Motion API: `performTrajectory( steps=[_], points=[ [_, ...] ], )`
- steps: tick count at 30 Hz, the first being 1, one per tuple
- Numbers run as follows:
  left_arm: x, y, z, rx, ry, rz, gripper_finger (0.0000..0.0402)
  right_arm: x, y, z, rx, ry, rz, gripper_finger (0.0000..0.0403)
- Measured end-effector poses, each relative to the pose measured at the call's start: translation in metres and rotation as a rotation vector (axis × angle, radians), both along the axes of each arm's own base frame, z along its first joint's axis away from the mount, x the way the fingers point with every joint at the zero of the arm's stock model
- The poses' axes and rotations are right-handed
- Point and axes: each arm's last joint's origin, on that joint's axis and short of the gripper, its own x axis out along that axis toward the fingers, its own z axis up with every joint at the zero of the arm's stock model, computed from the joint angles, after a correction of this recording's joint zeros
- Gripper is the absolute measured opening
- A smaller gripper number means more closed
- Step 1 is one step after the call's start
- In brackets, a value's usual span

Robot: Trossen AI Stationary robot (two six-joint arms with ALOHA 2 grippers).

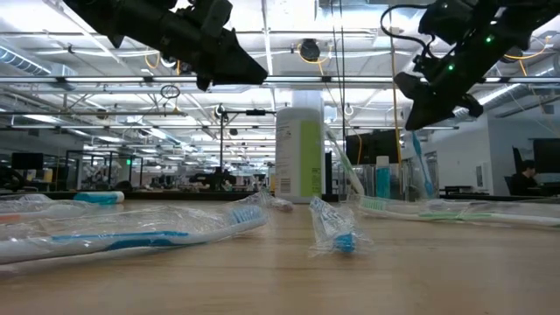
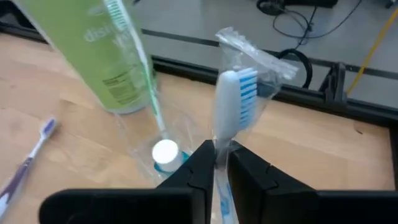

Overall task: Pick & Place toothbrushing station
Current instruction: Put the top blue toothbrush into the transparent organizer, then put the bottom purple toothbrush into the transparent organizer

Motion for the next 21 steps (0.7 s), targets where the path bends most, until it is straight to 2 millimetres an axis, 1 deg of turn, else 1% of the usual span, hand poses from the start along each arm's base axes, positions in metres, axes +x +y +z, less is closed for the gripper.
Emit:
performTrajectory(
  steps=[5, 13, 17, 21],
  points=[
    [0.000, 0.000, 0.001, 0.003, -0.012, 0.000, 0.0108, -0.003, -0.005, 0.000, -0.006, 0.014, -0.019, 0.0064],
    [0.000, 0.001, 0.001, 0.002, -0.013, 0.004, 0.0108, -0.002, -0.006, 0.002, -0.036, 0.013, -0.021, 0.0110],
    [-0.001, 0.007, -0.003, -0.019, 0.027, 0.029, 0.0108, 0.003, -0.008, 0.009, -0.110, -0.026, 0.001, 0.0123],
    [-0.006, 0.019, -0.011, -0.092, 0.091, 0.099, 0.0108, 0.009, -0.007, 0.019, -0.190, -0.075, 0.051, 0.0124]
  ],
)
